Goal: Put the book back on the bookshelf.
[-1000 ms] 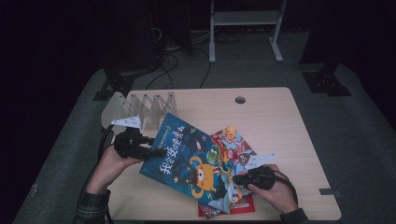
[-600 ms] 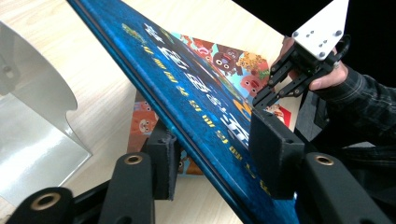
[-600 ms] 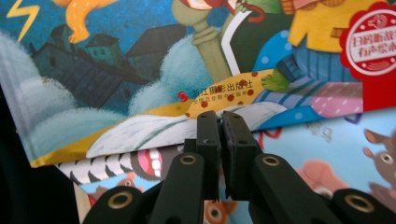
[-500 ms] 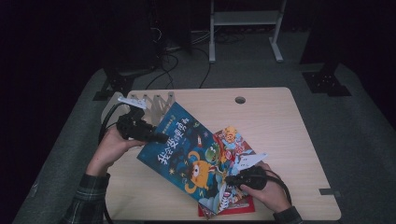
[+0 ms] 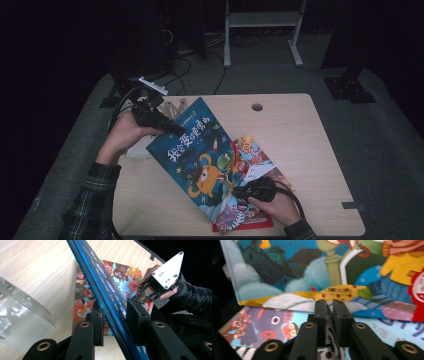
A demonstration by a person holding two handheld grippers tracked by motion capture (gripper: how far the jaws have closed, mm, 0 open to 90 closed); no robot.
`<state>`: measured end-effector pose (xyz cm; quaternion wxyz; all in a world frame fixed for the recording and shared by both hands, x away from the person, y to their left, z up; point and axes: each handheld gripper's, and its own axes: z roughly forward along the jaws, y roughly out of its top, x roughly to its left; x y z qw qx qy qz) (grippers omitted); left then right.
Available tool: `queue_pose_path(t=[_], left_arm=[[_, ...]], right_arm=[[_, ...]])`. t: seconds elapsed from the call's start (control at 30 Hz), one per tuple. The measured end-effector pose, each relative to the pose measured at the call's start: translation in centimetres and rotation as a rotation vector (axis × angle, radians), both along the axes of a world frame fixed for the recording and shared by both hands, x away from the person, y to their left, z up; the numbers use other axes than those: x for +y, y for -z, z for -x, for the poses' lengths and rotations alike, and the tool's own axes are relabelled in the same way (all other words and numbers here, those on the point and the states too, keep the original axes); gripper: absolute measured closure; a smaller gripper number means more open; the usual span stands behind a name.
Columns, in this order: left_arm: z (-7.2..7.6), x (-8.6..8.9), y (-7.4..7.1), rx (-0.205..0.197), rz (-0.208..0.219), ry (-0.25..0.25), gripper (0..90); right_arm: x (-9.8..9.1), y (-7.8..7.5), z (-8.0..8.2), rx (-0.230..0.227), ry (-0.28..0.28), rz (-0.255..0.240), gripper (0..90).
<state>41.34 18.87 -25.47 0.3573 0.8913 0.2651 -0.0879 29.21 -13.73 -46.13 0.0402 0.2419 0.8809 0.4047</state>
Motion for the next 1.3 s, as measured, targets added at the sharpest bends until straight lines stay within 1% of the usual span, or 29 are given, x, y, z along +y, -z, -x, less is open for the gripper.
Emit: queue_pose_path(t=[0.07, 0.17, 0.2, 0.3, 0.37, 0.4, 0.43, 0.5, 0.53, 0.6, 0.67, 0.77, 0.83, 0.87, 0.93, 1.0, 1.07, 1.13, 1.2, 1.23, 1.27, 1.3], left_arm=[[-0.2, -0.5, -0.6, -0.005, -0.015, 0.014, 69.7], [-0.4, -1.1, -1.3, -0.012, -0.032, 0.021, 71.1], [-0.4, -1.3, -1.6, -0.017, -0.039, 0.024, 71.5], [-0.4, -1.8, -2.3, -0.025, -0.049, 0.024, 73.2], [-0.4, -2.2, -2.9, -0.029, -0.055, 0.032, 74.6], [-0.3, -2.3, -3.1, -0.032, -0.059, 0.037, 75.2], [-0.3, -2.5, -3.3, -0.033, -0.06, 0.041, 75.8], [-0.2, -2.8, -3.8, -0.037, -0.07, 0.051, 76.9], [-0.1, -2.9, -4.0, -0.038, -0.073, 0.05, 77.4], [0.0, -3.2, -4.4, -0.041, -0.081, 0.053, 78.3], [0.2, -3.3, -4.7, -0.038, -0.089, 0.06, 79.3], [0.5, -3.5, -5.3, -0.039, -0.091, 0.074, 81.3], [0.8, -3.6, -5.7, -0.055, -0.097, 0.084, 82.5], [1.0, -3.6, -5.8, -0.062, -0.104, 0.08, 82.6], [1.2, -3.6, -6.1, -0.078, -0.121, 0.071, 82.6], [1.4, -3.5, -6.3, -0.086, -0.127, 0.072, 82.6], [1.7, -3.4, -6.4, -0.099, -0.136, 0.068, 82.7], [1.8, -3.1, -6.6, -0.11, -0.145, 0.065, 82.7], [2.1, -2.8, -6.9, -0.121, -0.153, 0.054, 82.7], [2.1, -2.8, -6.9, -0.121, -0.153, 0.054, 82.7], [2.3, -2.4, -7.1, -0.138, -0.155, 0.051, 82.6], [2.4, -2.1, -7.3, -0.142, -0.154, 0.047, 82.7]], right_arm=[[-0.6, 0.0, -0.3, -0.004, 0.032, -0.012, 74.1], [-2.4, -0.2, -0.9, -0.035, 0.113, -0.038, 68.1], [-3.1, -0.3, -1.0, -0.044, 0.153, -0.054, 65.2], [-6.0, -0.3, -1.9, -0.101, 0.277, -0.061, 57.6], [-8.2, 0.0, -2.5, -0.13, 0.378, -0.058, 52.5], [-9.5, 0.3, -2.9, -0.151, 0.441, -0.052, 50.8], [-10.3, 0.5, -3.1, -0.155, 0.477, -0.047, 49.5], [-12.2, 0.9, -3.6, -0.15, 0.569, -0.039, 46.3], [-13.1, 1.2, -3.8, -0.149, 0.603, -0.026, 45.6], [-14.6, 1.8, -4.3, -0.139, 0.665, -0.009, 44.6], [-15.6, 2.3, -4.6, -0.137, 0.712, 0.003, 43.2], [-16.4, 2.9, -5.0, -0.139, 0.754, 0.022, 40.6], [-16.9, 3.3, -5.3, -0.146, 0.794, 0.046, 39.0], [-17.0, 3.4, -5.4, -0.141, 0.806, 0.049, 38.8], [-17.2, 3.7, -5.6, -0.145, 0.824, 0.067, 37.8], [-17.3, 3.9, -5.8, -0.139, 0.829, 0.073, 37.7], [-17.3, 4.0, -5.9, -0.125, 0.828, 0.091, 37.1], [-17.2, 4.0, -6.0, -0.124, 0.831, 0.093, 35.5], [-17.3, 4.0, -6.0, -0.119, 0.833, 0.091, 33.7], [-17.4, 4.1, -6.1, -0.104, 0.84, 0.083, 31.3], [-17.5, 4.1, -6.1, -0.091, 0.842, 0.077, 29.1], [-17.5, 4.1, -6.2, -0.086, 0.841, 0.075, 27.8]])
